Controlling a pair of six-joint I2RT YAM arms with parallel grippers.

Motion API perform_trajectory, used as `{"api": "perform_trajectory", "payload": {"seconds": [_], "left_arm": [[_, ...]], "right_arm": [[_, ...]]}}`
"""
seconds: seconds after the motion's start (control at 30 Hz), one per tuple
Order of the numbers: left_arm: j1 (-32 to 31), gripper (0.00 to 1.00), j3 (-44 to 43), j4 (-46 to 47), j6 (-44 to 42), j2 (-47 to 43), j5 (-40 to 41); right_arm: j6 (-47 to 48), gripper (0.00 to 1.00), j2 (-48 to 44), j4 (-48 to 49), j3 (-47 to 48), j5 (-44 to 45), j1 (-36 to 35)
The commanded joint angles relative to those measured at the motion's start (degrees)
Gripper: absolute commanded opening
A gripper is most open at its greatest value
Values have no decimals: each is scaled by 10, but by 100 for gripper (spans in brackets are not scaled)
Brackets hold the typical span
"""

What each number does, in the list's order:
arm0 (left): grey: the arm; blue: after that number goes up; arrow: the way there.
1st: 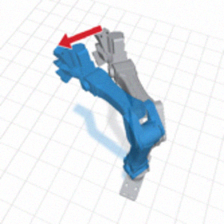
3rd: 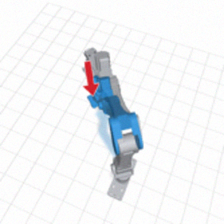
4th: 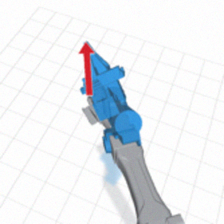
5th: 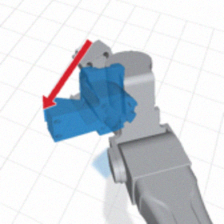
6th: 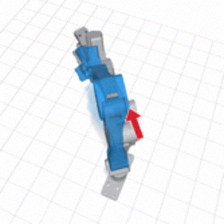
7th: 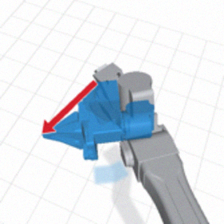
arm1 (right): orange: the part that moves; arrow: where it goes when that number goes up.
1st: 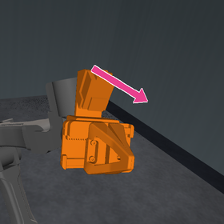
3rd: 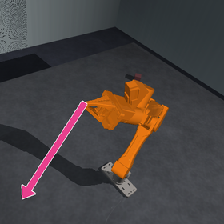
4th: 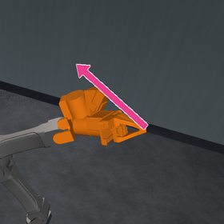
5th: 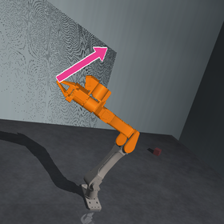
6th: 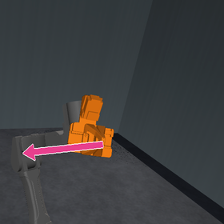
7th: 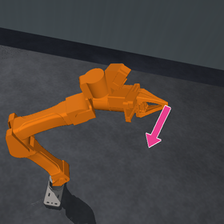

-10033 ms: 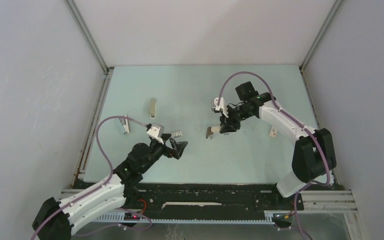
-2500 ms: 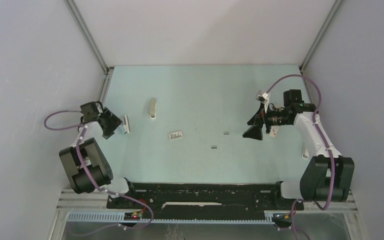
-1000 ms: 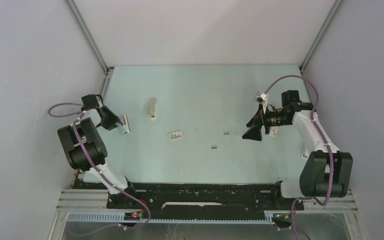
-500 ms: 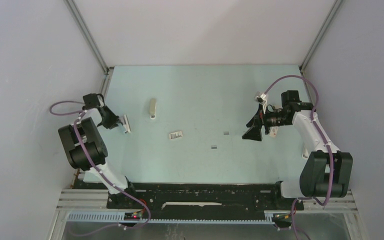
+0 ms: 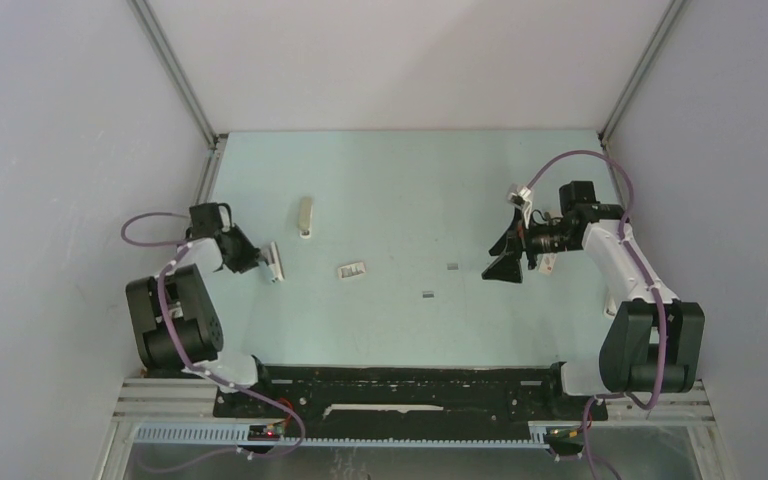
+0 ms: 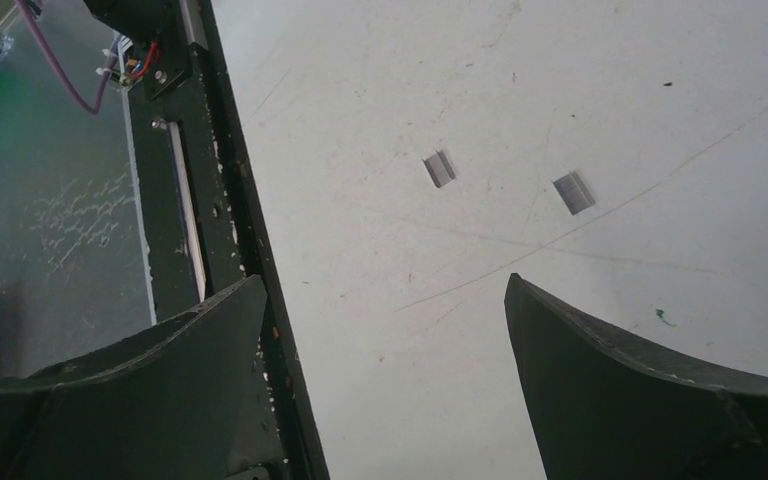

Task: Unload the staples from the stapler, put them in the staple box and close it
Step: Pick up the stapler from the center of the board.

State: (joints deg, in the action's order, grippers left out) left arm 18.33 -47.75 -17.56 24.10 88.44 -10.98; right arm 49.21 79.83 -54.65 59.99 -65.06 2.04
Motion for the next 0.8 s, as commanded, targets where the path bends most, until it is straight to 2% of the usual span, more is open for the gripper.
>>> {"api": "perform_trajectory", "payload": {"seconds": [0.0,0.33,0.57,0.77], "left_arm": [[-44,17,38,22,34,-53,-10],[-162,17,113,36,100,-141,20],[-204,17,169,50,124,-209,26],[-223,17,216,61,139,-268,18]], "right_arm": [[-3,100,9,1,5,-21,-18],[-76,100,24,48,4,-39,-100],[-264,100,24,237,-43,-26,-192],[-421,100,56,403,-49,23,-278]]}}
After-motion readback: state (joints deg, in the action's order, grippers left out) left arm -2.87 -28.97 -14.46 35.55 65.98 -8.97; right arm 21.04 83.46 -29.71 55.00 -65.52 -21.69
